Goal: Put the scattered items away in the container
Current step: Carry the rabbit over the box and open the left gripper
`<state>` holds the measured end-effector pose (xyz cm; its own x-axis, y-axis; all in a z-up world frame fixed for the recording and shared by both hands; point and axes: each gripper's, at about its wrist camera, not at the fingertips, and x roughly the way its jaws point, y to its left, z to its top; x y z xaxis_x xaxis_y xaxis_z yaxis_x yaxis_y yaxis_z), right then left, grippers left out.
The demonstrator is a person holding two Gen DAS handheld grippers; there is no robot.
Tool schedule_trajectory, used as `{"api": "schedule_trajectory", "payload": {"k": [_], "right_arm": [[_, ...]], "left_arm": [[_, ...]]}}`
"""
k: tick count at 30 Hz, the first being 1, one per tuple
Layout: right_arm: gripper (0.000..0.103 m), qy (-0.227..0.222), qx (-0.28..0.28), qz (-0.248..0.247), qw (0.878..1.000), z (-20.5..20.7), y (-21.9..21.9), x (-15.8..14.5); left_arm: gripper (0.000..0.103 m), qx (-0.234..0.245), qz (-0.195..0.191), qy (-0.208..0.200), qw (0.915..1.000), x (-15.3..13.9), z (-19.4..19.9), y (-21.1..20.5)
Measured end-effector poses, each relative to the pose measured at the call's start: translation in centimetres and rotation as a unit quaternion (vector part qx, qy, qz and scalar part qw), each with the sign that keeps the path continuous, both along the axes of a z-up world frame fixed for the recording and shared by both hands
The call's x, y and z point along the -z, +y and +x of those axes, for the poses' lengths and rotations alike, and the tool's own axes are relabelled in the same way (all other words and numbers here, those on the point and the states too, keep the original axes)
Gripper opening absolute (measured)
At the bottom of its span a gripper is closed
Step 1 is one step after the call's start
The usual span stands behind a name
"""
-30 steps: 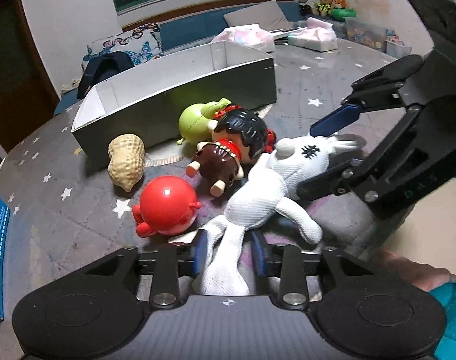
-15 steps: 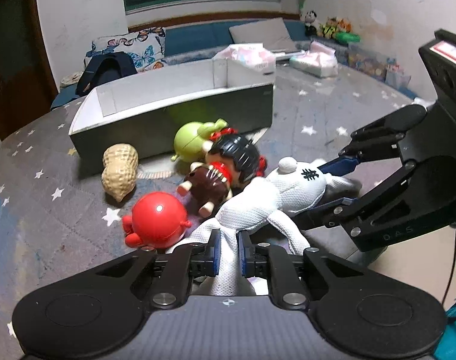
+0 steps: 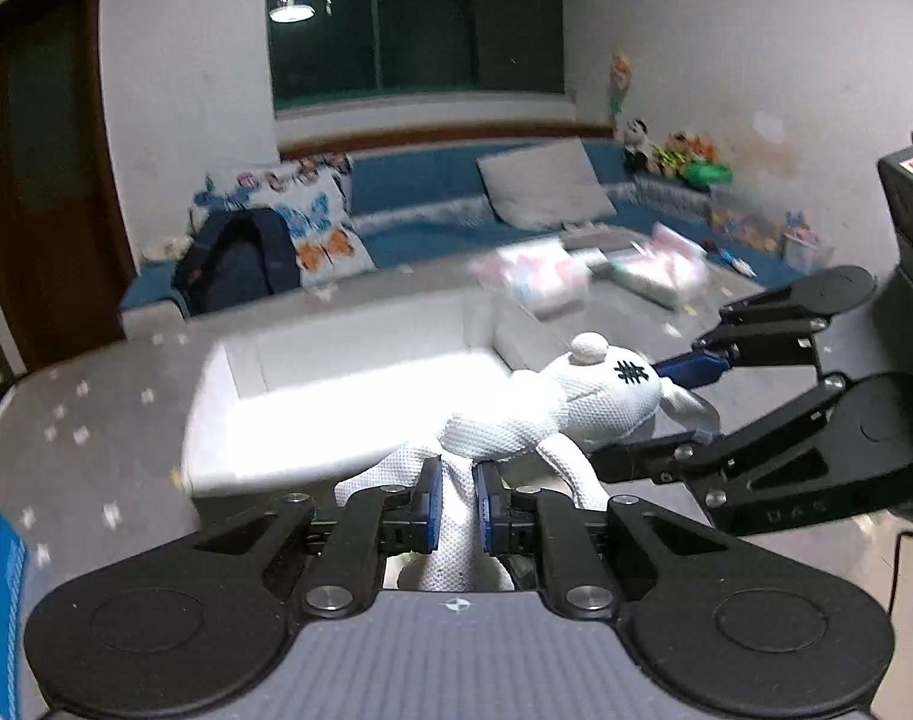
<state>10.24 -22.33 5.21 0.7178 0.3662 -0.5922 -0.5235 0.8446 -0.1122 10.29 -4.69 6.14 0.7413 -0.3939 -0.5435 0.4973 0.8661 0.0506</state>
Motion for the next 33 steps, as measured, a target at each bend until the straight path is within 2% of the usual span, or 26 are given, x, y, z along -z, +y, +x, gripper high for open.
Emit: {"api": "schedule_trajectory", "payload": {"k": [5,13,17,22,25,29,33], "right_arm": [[0.046,-0.005,0.01,-0.005,1.0,5.8,0.4,-0.2],[0.046,0.042,0.023,-0.012,0.999,13.7,0.7,2.7],[0.046,0.063,0.026,-0.023,0.997,16.6,0.8,4.4],[0.049,0.084,0.033,-0.037,0.995,18.9,1.1,6.3],[0.051,0.086,0.035,-0.041,0.995,19.2,1.3,6.9],[0.063,0.084,0.041,-0.044,0.995,19.1,1.4,7.1],[0.066,0.076,0.049,-0.038,0.995,18.6,1.3,6.5]], "left_arm": [[0.013,-0.019,0.015,0.0,0.9997,-0.5,5.7,-0.8],[0.014,-0.039,0.032,0.052,0.9974,2.2,13.7,-1.4],[0.014,-0.054,0.022,0.085,0.9947,3.6,16.5,-1.1],[0.015,-0.064,0.027,0.104,0.9921,5.0,17.8,-1.2],[0.02,-0.067,0.03,0.105,0.9918,5.3,17.8,-1.2],[0.021,-0.071,0.026,0.108,0.9913,5.2,17.7,-1.2],[0.022,-0.072,0.027,0.104,0.9915,5.0,17.1,-1.2]]}}
